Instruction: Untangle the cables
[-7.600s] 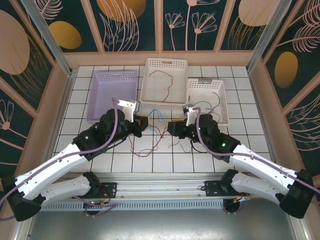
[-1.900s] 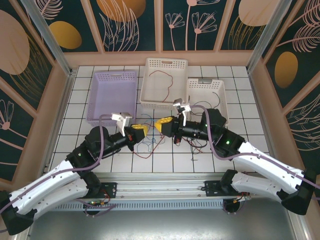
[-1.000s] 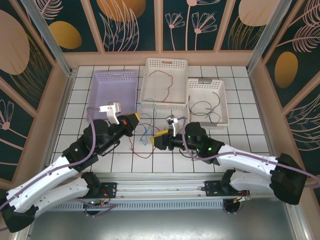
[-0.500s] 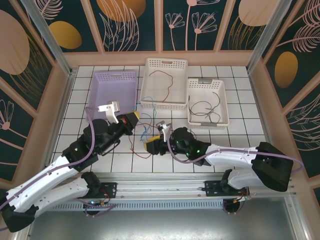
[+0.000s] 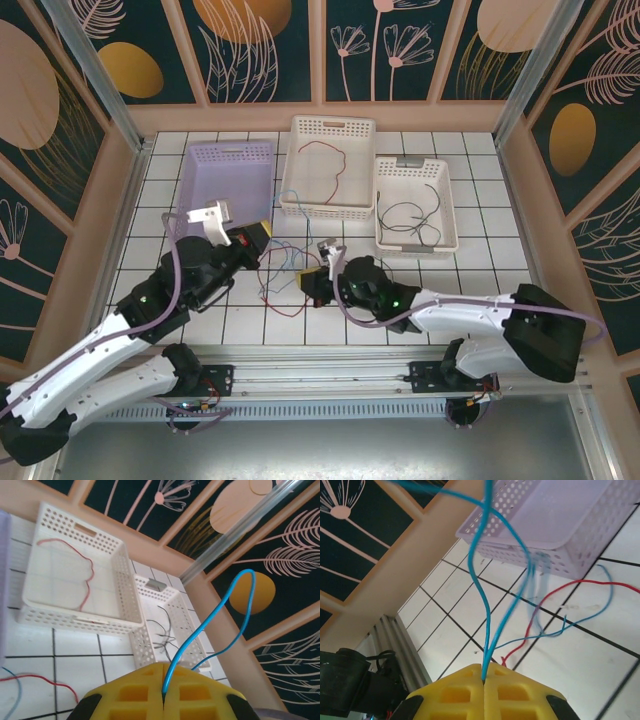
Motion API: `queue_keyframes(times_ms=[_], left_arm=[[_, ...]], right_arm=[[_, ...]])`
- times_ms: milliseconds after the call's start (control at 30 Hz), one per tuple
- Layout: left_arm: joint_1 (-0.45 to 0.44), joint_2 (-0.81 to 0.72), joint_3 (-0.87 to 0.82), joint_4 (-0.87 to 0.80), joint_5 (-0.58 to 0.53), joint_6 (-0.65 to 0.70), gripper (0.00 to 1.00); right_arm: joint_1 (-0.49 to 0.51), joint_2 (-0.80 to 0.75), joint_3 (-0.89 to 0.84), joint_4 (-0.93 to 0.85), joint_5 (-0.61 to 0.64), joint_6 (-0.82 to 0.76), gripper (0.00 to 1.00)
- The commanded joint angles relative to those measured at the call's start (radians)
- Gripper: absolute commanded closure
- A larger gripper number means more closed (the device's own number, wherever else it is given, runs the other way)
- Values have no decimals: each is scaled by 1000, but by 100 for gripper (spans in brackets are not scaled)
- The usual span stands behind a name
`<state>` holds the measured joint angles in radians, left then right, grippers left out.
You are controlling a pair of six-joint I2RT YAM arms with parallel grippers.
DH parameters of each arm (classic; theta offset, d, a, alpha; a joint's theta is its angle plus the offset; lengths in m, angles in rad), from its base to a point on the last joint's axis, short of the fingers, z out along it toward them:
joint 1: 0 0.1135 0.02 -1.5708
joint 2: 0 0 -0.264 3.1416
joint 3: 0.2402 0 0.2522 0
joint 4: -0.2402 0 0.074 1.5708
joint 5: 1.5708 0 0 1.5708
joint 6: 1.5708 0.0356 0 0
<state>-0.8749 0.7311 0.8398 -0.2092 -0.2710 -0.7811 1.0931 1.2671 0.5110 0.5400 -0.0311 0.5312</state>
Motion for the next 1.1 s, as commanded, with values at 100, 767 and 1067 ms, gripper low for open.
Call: queue_keyframes(times_ms=[100,767,1067], left_arm=[[4,-42,127,-205,-192,152,100],[38,65,182,-212,-536,447,100],[42,121,188,-154,-463,429,100]], right_arm=[[-11,-159,-128,-36,109,34,100],[-209,-712,-268,-410,89,80,100],[-211,-727,-273,-379,23,79,82]])
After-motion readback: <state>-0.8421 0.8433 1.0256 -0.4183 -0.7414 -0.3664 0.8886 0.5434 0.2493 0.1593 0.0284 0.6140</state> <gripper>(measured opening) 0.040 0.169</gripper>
